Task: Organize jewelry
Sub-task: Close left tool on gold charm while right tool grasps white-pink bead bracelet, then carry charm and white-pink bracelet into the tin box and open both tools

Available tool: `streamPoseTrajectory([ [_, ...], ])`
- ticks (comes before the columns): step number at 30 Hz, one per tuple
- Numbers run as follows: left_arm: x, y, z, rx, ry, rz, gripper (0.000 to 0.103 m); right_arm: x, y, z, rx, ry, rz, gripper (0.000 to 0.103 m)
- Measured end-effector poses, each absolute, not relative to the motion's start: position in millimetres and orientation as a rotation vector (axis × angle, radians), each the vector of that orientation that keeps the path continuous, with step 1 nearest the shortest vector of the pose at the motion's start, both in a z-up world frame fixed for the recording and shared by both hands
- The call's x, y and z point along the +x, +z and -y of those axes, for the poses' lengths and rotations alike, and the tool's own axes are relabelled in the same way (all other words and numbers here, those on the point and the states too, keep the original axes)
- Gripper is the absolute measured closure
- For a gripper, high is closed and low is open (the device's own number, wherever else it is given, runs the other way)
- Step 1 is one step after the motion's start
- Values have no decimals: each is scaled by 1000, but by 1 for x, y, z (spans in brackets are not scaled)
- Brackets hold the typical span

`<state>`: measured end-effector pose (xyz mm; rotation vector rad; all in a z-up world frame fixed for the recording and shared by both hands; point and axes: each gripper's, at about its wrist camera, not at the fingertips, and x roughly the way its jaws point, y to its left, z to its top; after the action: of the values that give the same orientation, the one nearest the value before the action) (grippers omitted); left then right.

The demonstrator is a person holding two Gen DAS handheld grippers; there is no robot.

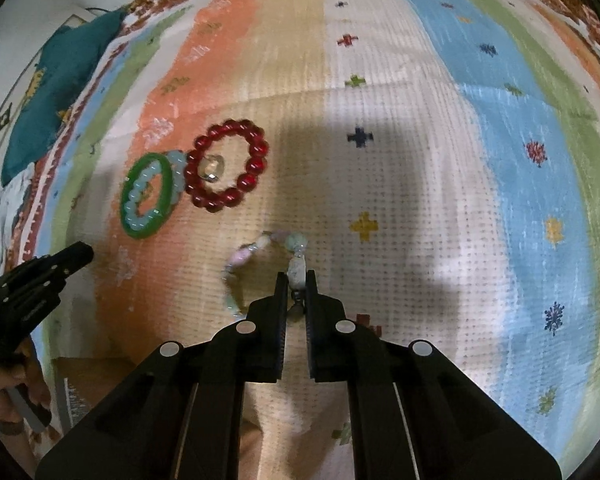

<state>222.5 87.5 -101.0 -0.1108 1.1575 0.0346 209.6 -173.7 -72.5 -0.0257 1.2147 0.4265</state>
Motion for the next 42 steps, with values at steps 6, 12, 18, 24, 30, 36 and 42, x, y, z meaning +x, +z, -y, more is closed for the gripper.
streamPoseTrajectory([
  [6,219,-84,-80,-116,5,-1123,88,206,-59,169,-50,435,-1176,94],
  [12,214,-71,-75,-116,-9,-1096,88,193,-38,158,-81,475,-1119,94],
  [18,213,-69,-72,-111,-12,-1096,88,179,-21,151,-135,501,-1063,94],
  [24,209,-63,-68,-111,-17,-1081,88,169,-11,147,-171,505,-1023,94],
  [30,202,-52,-65,-115,-17,-1054,88,160,-1,145,-190,514,-987,94],
  [36,193,-41,-55,-110,-26,-1027,88,151,6,145,-196,516,-956,94],
  [42,183,-28,-43,-104,-55,-997,88,140,18,146,-173,546,-929,94],
])
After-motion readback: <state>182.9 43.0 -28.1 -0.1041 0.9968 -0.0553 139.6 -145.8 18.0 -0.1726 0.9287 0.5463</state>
